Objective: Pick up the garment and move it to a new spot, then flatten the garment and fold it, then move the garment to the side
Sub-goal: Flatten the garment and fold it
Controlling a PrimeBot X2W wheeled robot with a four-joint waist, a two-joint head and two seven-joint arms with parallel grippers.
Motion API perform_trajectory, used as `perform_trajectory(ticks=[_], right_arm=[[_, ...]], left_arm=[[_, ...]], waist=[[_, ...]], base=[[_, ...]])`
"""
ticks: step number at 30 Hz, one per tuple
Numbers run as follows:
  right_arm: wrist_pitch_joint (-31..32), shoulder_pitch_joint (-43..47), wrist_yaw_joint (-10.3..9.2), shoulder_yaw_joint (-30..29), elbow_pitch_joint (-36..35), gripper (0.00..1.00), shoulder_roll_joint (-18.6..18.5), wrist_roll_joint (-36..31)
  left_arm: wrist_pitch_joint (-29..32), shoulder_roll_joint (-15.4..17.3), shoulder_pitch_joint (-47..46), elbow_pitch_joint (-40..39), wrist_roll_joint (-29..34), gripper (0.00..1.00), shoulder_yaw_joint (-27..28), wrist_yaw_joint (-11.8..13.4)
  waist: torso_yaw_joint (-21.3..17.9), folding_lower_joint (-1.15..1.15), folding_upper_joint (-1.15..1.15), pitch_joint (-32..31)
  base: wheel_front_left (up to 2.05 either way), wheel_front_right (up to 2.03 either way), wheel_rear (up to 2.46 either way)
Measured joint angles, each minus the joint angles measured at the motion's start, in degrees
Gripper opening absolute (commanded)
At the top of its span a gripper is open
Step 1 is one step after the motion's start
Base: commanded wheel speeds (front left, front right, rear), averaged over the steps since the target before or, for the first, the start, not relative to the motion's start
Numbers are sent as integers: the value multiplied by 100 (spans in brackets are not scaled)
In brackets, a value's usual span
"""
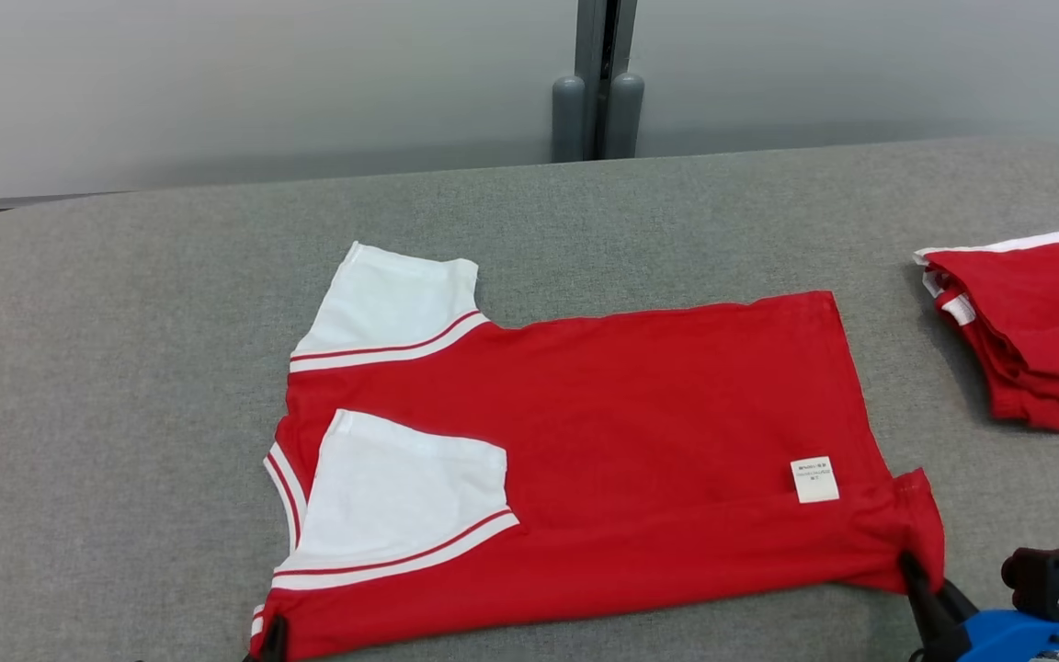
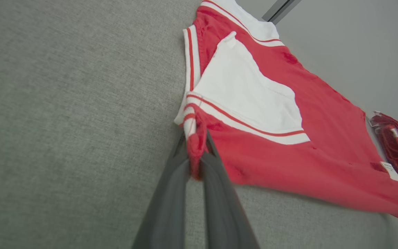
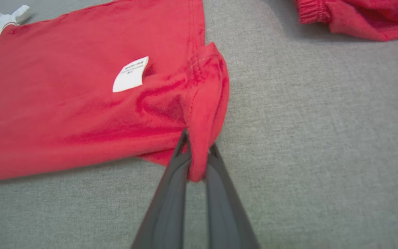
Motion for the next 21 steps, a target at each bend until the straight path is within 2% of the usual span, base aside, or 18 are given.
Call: perform_trajectory(ticks=[1, 2, 8, 12, 17, 21], right_arm=[[-12, 14, 0, 30, 36, 67, -1, -3], [-12, 34, 0, 68, 74, 100, -1, -3], [-14, 130, -1, 25, 94, 100, 1, 3], [-71, 90, -1, -153, -125, 100, -1, -127], [-98, -393, -1, -199, -422, 100, -2, -297], [-56, -957, -1, 24, -525, 100, -7, -360]], left_arm=[[48, 42, 1, 9, 48, 100, -31, 12], [103, 79, 2, 13, 92, 100, -66, 21], [289, 424, -141, -353, 467, 100, -183, 68], [455, 746, -633, -789, 711, 100, -167, 64], [840, 1334, -1913, -1016, 999, 100, -55, -102], [1259, 1709, -3271, -655, 1089, 100, -48, -361]], waist=[[-14, 0, 0, -15], [-26, 0, 0, -32], [-120, 0, 0, -137], [-231, 0, 0, -134], [-400, 0, 0, 61], [-598, 0, 0, 387]], base=[[0, 0, 0], [0, 0, 0], [0, 0, 0], [0, 0, 0], [0, 0, 0], [0, 0, 0]])
